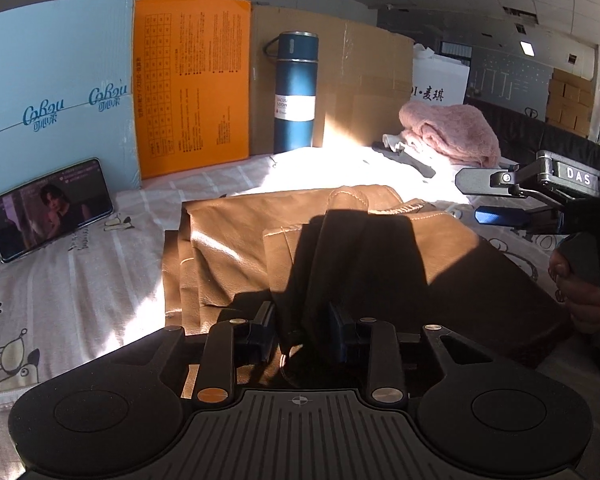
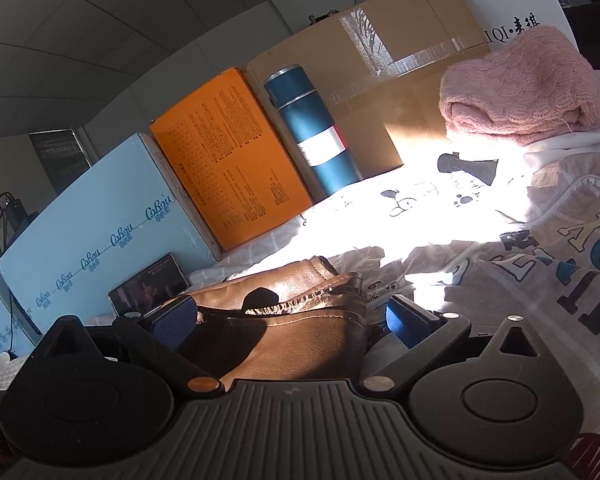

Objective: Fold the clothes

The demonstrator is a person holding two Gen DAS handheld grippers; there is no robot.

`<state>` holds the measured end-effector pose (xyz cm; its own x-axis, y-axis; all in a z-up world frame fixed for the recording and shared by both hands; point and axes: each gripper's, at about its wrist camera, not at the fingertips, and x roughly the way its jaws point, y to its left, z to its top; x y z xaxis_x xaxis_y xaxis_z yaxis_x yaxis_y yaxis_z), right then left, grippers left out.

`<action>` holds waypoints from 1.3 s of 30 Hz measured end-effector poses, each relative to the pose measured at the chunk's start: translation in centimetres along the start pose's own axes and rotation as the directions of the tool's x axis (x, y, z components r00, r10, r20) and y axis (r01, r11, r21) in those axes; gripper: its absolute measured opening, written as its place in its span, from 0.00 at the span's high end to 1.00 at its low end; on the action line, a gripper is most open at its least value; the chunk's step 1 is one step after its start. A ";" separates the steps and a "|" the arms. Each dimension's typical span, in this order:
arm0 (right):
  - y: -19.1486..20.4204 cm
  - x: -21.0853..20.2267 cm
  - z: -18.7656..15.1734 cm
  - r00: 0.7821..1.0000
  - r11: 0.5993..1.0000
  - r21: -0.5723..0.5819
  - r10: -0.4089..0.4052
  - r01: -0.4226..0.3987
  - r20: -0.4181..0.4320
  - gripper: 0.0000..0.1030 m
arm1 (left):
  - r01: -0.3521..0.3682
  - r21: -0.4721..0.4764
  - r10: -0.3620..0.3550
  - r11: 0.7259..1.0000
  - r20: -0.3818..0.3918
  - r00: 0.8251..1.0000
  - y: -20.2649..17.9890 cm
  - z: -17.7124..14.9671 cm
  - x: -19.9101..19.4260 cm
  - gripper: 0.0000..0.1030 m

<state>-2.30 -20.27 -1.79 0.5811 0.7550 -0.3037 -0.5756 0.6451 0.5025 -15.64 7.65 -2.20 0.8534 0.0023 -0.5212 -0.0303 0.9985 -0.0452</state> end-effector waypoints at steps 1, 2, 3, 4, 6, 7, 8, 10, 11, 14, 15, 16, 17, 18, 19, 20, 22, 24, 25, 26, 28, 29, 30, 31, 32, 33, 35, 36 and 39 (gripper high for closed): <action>0.0 0.0 0.0 1.000 1.000 0.000 -0.001 0.001 0.000 0.01 | -0.014 0.006 0.014 1.000 0.012 1.000 -0.1 0.2 -0.1 0.60; 0.0 0.0 0.0 1.000 1.000 0.000 -0.002 0.002 0.000 0.01 | -0.031 0.017 0.030 0.999 0.029 0.999 -0.2 0.5 -0.2 0.50; 0.0 0.0 0.0 1.000 1.000 0.001 -0.002 0.002 0.000 0.01 | -0.045 0.032 0.043 0.998 0.048 0.998 -0.4 0.8 -0.3 0.39; -0.1 0.0 0.0 1.000 1.000 0.001 -0.003 0.003 -0.002 0.01 | -0.050 0.056 0.046 0.997 0.072 0.996 -0.6 1.1 -0.4 0.35; 0.0 0.1 0.0 1.000 1.000 0.000 -0.005 0.005 -0.005 0.01 | -0.044 0.084 0.034 0.996 0.118 0.992 -1.0 1.8 -0.4 0.20; 0.0 0.1 0.0 1.000 1.000 0.000 -0.006 0.006 -0.007 0.01 | -0.039 0.092 0.026 0.995 0.138 0.990 -1.1 2.1 -0.3 0.19; 0.0 0.1 0.0 1.000 1.000 0.000 -0.006 0.006 -0.008 0.01 | -0.032 0.093 0.019 0.995 0.140 0.990 -1.2 2.5 0.0 0.17; 0.0 0.1 0.0 1.000 1.000 -0.001 -0.008 0.008 -0.009 0.01 | -0.028 0.104 0.014 0.994 0.127 0.992 -1.2 2.8 0.7 0.16; 0.1 0.1 0.0 1.000 1.000 -0.001 -0.009 0.009 -0.010 0.01 | -0.043 0.113 0.030 0.993 0.114 0.993 -1.2 2.9 1.3 0.16; 0.1 0.2 0.0 1.000 1.000 -0.001 -0.014 0.014 -0.014 0.01 | -0.121 0.119 0.116 0.985 0.056 0.992 -0.8 2.6 2.9 0.16; 0.1 0.2 0.0 1.000 1.000 -0.001 -0.016 0.016 -0.016 0.01 | -0.125 0.104 0.123 0.987 0.031 0.992 -0.2 2.2 3.3 0.15; 0.1 0.3 0.0 1.000 1.000 -0.001 -0.018 0.018 -0.020 0.01 | -0.115 0.083 0.114 0.990 0.020 0.993 0.2 2.1 3.5 0.15; 0.1 0.4 -0.1 1.000 1.000 -0.002 -0.021 0.021 -0.023 0.01 | -0.106 0.065 0.105 0.992 0.020 0.994 0.6 2.0 3.5 0.14; 0.0 0.4 -0.1 0.999 1.000 -0.003 -0.025 0.024 -0.027 0.01 | -0.101 0.061 0.100 0.993 0.024 0.995 0.7 1.9 3.4 0.13; 0.0 0.5 -0.1 0.999 1.000 -0.003 -0.029 0.029 -0.030 0.01 | -0.096 0.057 0.095 0.994 0.028 0.995 0.8 1.9 3.3 0.13; 0.0 0.6 -0.1 0.999 0.999 -0.003 -0.035 0.035 -0.033 0.01 | -0.089 0.052 0.088 0.995 0.032 0.996 1.0 1.9 3.2 0.13; -0.1 0.7 -0.1 0.998 0.999 -0.001 -0.050 0.050 -0.037 0.01 | -0.065 0.029 0.064 0.997 0.036 0.997 1.5 1.9 3.0 0.13; -0.2 0.8 -0.1 0.997 0.998 0.003 -0.066 0.067 -0.037 0.01 | -0.029 -0.016 0.029 0.999 0.033 0.999 2.4 2.0 2.7 0.13; -0.2 0.8 -0.1 0.996 0.997 0.004 -0.076 0.077 -0.036 0.01 | -0.007 -0.050 0.009 0.999 0.029 1.000 3.0 2.1 2.5 0.13; -0.2 0.8 -0.1 0.996 0.996 0.005 -0.087 0.088 -0.034 0.01 | 0.008 -0.085 -0.005 0.996 0.027 1.000 3.7 2.1 2.3 0.12; -0.3 0.9 -0.1 0.992 0.993 0.001 -0.120 0.120 -0.028 0.00 | -0.012 -0.150 0.015 0.989 0.021 1.000 4.9 2.1 2.0 0.12; -0.3 1.0 -0.1 0.989 0.990 -0.003 -0.143 0.143 -0.023 0.00 | -0.023 -0.178 0.027 0.984 0.022 0.999 5.5 2.0 1.7 0.12; -0.3 1.0 -0.1 0.987 0.987 -0.006 -0.162 0.162 -0.019 0.00 | -0.026 -0.199 0.031 0.980 0.027 0.999 6.0 1.9 1.4 0.10; -0.3 1.0 -0.1 0.984 0.984 -0.006 -0.179 0.179 -0.018 0.00 | -0.027 -0.219 0.035 0.975 0.031 0.999 6.5 1.7 1.1 0.08; -0.5 1.1 0.0 0.981 0.981 -0.002 -0.193 0.193 -0.020 0.00 | -0.024 -0.235 0.033 0.972 0.034 0.999 6.8 1.5 0.9 0.06; -0.6 1.2 0.0 0.979 0.979 0.003 -0.203 0.203 -0.027 0.00 | -0.017 -0.245 0.025 0.969 0.031 0.999 6.9 1.4 0.9 0.05; -0.9 1.5 0.0 0.974 0.975 0.013 -0.221 0.221 -0.043 0.00 | -0.003 -0.260 0.009 0.966 0.023 1.000 7.1 1.1 1.0 0.05; -1.0 1.6 0.0 0.972 0.973 0.016 -0.230 0.232 -0.050 0.00 | 0.004 -0.257 -0.002 0.966 0.010 1.000 7.1 1.1 1.2 0.05; -1.1 1.9 0.0 0.964 0.966 0.015 -0.255 0.257 -0.069 0.00 | 0.005 -0.240 -0.014 0.971 -0.036 0.999 6.9 1.0 1.8 0.05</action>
<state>-0.53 -19.56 -2.90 0.6674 0.5718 -0.4771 -0.3983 0.8154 0.4200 -13.86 14.62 -2.62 0.8347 -0.0135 -0.5505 -0.1500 0.9563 -0.2509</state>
